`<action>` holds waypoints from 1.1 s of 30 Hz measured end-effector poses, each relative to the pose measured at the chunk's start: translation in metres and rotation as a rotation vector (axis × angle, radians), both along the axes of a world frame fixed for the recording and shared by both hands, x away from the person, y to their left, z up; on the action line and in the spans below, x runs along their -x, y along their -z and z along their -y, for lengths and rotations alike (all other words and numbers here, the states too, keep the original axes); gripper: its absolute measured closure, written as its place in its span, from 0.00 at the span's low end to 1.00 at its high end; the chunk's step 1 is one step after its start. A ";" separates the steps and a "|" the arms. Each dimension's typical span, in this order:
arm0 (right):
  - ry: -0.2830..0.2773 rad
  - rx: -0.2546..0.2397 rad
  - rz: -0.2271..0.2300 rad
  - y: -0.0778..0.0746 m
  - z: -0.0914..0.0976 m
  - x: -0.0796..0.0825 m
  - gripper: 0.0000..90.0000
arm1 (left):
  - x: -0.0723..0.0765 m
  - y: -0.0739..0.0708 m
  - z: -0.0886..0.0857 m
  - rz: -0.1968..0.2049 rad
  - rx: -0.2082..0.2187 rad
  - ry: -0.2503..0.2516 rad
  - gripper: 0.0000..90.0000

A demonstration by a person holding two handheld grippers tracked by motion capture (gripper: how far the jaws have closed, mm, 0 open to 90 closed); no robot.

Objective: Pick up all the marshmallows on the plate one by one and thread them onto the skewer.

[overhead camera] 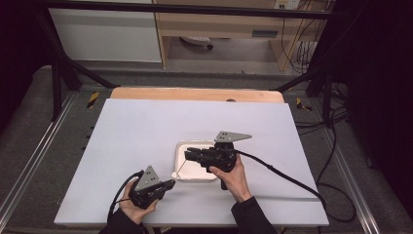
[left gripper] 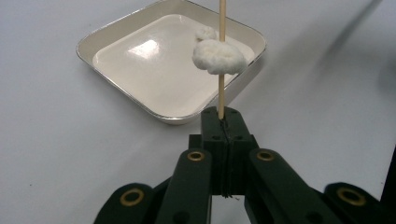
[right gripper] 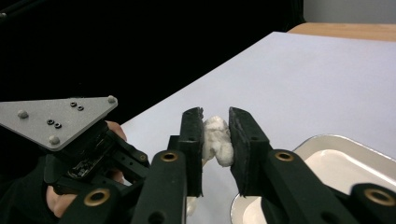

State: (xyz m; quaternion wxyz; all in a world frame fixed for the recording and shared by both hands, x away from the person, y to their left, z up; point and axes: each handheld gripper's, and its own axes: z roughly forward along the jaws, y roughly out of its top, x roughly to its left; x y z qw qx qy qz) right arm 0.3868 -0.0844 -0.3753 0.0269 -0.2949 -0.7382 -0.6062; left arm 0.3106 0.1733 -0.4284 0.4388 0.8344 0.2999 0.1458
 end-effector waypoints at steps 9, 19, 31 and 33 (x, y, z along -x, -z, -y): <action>-0.022 -0.038 -0.026 0.008 -0.002 0.003 0.91 | 0.001 -0.001 -0.001 0.006 -0.006 -0.015 0.99; -0.032 -0.030 -0.012 0.011 -0.003 0.006 0.91 | 0.002 0.000 0.002 -0.008 -0.010 0.001 0.99; -0.042 -0.046 -0.008 0.012 -0.004 0.008 0.92 | 0.002 -0.001 0.002 -0.015 0.008 0.005 0.99; -0.041 -0.042 -0.007 0.013 -0.004 0.008 0.92 | 0.002 -0.001 0.002 -0.019 0.001 0.005 0.99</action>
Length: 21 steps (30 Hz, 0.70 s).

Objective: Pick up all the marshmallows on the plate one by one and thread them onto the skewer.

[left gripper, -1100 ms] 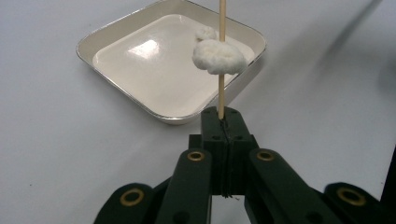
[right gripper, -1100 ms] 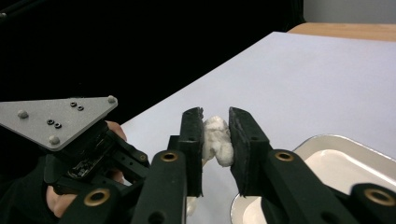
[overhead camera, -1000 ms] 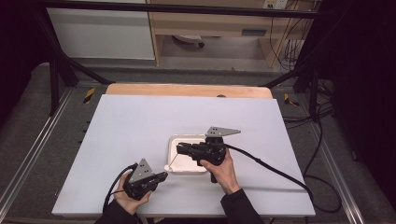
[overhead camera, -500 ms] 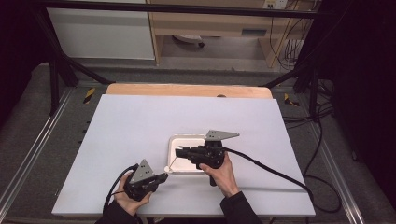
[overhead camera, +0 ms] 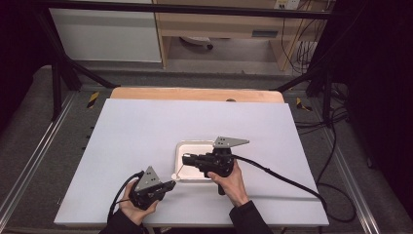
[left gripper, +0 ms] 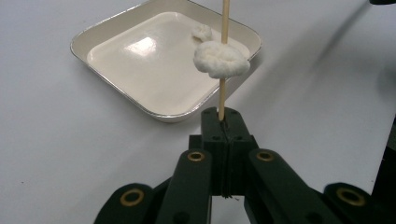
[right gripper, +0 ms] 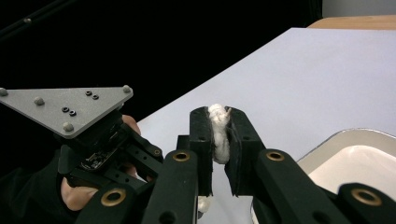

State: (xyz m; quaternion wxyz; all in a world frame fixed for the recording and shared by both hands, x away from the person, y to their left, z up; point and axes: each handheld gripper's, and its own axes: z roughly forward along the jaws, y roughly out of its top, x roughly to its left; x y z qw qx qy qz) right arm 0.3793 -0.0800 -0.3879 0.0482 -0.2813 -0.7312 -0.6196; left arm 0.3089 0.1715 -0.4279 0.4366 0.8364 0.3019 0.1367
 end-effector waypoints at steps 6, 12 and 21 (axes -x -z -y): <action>-0.001 0.002 0.002 0.001 -0.001 0.001 0.92 | 0.000 0.000 0.001 -0.004 0.001 0.006 0.99; -0.009 -0.015 0.005 0.002 -0.001 0.001 0.92 | 0.000 0.000 0.001 -0.023 0.022 0.020 0.99; -0.006 -0.001 0.009 0.003 -0.002 0.001 0.92 | 0.000 0.001 0.001 -0.023 0.017 0.014 0.99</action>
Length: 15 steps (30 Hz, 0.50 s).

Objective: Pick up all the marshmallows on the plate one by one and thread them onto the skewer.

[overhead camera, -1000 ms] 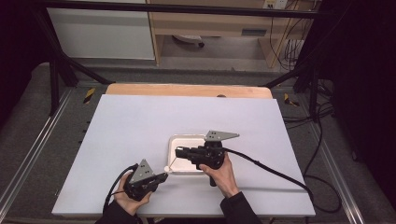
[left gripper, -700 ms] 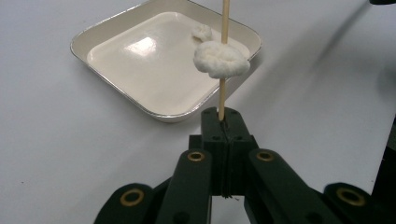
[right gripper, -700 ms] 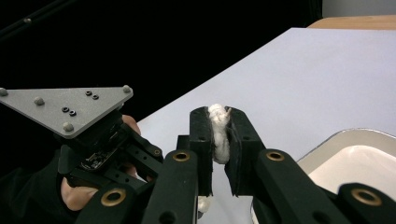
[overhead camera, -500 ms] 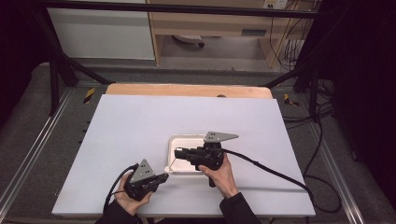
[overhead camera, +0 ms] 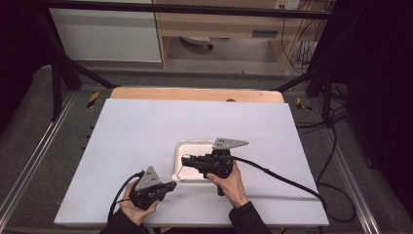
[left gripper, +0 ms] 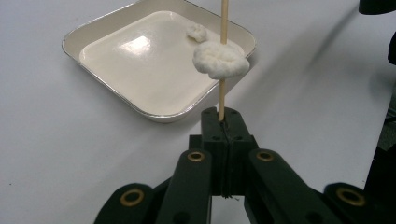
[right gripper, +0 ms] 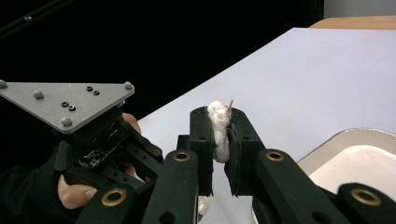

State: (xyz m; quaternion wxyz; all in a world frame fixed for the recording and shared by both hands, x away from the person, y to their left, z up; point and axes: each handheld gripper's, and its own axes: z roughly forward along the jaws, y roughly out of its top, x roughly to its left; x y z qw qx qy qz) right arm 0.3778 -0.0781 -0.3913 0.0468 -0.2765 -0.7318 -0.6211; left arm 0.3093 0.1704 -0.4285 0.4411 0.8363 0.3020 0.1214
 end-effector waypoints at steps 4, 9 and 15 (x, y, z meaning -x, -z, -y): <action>0.004 0.006 0.002 0.001 -0.001 0.001 0.92 | 0.000 0.000 0.000 0.003 -0.002 -0.007 0.99; -0.003 0.002 -0.001 0.002 -0.001 0.002 0.92 | 0.000 0.000 -0.001 0.004 -0.010 -0.010 0.99; 0.001 0.002 -0.003 0.004 -0.002 0.002 0.93 | 0.000 0.001 -0.001 0.004 -0.011 -0.014 0.99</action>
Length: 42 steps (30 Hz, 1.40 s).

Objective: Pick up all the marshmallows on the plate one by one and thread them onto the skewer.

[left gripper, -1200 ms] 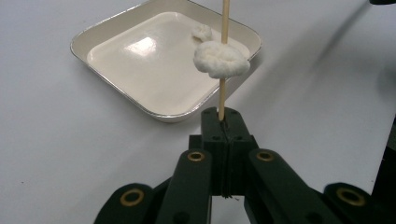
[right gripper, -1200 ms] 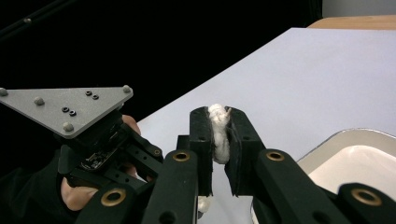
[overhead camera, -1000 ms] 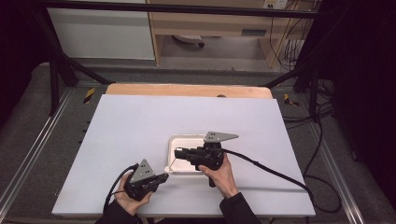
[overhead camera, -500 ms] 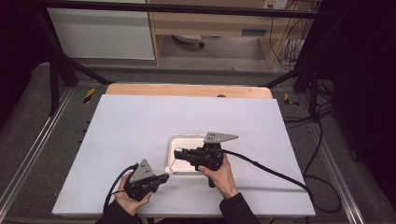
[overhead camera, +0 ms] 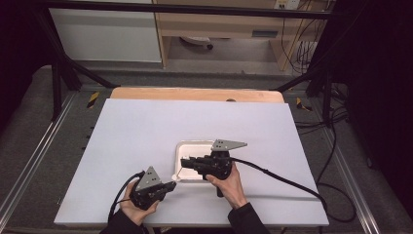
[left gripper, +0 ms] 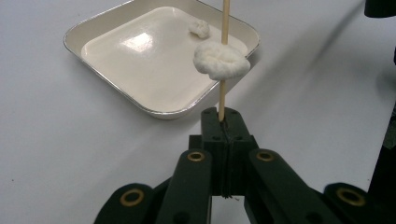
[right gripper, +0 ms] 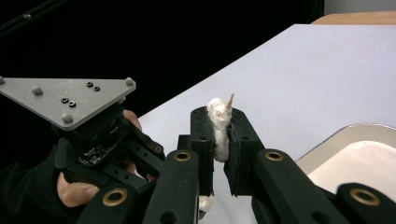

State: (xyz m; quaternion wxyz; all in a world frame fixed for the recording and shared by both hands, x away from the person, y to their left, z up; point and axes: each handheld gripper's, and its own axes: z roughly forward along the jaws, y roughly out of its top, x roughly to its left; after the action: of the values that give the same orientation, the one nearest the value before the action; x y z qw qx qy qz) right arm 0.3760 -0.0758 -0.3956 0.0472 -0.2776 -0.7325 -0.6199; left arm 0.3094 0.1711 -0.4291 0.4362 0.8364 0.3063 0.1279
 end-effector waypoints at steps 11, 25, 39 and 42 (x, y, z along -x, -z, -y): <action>-0.001 0.002 -0.001 0.004 -0.001 0.000 0.93 | 0.000 0.000 0.000 -0.003 -0.009 0.003 0.99; -0.013 0.003 -0.013 0.007 -0.002 0.001 0.93 | 0.000 -0.002 0.000 0.004 -0.006 -0.003 0.99; -0.055 0.050 -0.036 0.027 -0.024 0.007 0.83 | -0.001 -0.009 -0.002 0.036 0.023 -0.024 0.99; -0.027 0.052 -0.013 0.020 -0.020 0.007 0.70 | -0.003 -0.006 -0.004 0.014 0.022 -0.033 0.99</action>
State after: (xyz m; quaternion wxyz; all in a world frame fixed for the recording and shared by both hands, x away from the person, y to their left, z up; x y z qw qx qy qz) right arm 0.3689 -0.0557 -0.4156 0.0529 -0.2728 -0.7518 -0.5980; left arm 0.3128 0.1751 -0.4229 0.4454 0.8254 0.3183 0.1377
